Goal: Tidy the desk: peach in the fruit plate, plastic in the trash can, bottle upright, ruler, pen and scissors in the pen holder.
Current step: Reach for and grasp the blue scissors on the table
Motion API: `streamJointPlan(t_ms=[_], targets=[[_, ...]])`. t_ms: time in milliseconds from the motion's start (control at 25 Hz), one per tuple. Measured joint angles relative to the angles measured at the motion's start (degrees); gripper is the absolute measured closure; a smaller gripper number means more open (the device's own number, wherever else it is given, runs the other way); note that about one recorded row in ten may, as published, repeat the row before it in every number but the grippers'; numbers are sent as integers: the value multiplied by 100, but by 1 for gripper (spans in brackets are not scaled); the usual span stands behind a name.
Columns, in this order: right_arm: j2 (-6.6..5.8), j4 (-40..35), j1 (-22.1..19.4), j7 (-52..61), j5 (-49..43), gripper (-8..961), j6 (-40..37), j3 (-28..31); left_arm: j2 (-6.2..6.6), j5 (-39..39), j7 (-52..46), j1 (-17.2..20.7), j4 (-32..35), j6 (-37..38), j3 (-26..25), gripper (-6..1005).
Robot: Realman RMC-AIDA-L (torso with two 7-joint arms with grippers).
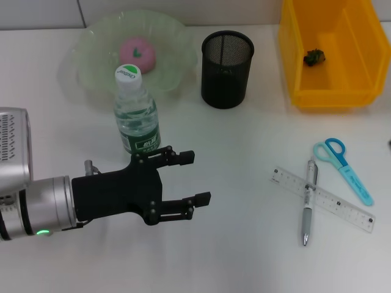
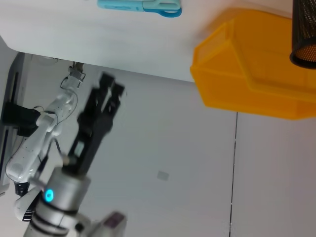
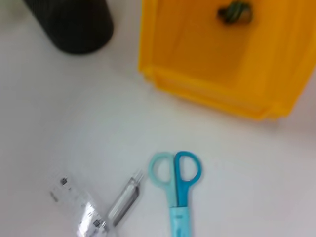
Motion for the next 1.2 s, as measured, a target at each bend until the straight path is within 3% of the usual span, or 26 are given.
streamJointPlan(t_ms=[80,320,1200], targets=[[-9,459,-98,254,-5,195,416,-536,7,-2,-4,-1,-4,-10,1,201],[-8,1253,-20,299,4,212,884,-844,13,34,29,-12,-12,18,10,202],[4,2310,196,327,9,364,1751,-974,16,51,3,-105,-5,-7,224,202]])
